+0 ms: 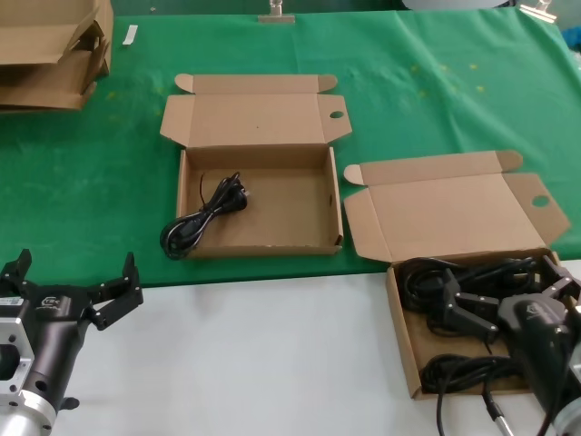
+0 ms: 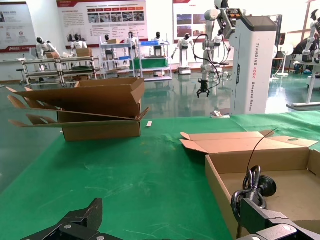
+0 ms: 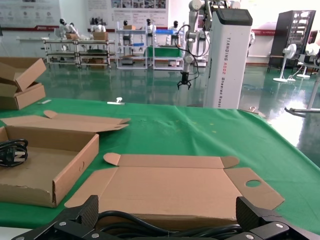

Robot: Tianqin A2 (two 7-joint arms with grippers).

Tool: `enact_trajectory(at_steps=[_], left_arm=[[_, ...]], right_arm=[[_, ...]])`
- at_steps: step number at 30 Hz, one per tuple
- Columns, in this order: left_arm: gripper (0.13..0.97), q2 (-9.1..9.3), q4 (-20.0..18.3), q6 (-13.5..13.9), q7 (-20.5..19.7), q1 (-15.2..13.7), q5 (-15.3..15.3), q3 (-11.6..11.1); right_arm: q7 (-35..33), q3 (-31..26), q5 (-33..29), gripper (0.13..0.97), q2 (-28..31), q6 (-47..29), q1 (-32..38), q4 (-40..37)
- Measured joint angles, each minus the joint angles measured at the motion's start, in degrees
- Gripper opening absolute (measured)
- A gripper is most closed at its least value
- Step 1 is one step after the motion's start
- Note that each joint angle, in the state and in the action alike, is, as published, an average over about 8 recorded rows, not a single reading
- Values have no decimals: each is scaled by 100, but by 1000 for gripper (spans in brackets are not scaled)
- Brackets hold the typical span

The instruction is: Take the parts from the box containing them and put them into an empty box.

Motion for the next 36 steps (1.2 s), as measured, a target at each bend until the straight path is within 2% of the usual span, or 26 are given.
enact_trajectory(at_steps=[36], left_arm=[[966,0,0,0,0,0,0,0]], right_arm=[[0,0,0,966,0,0,0,0]])
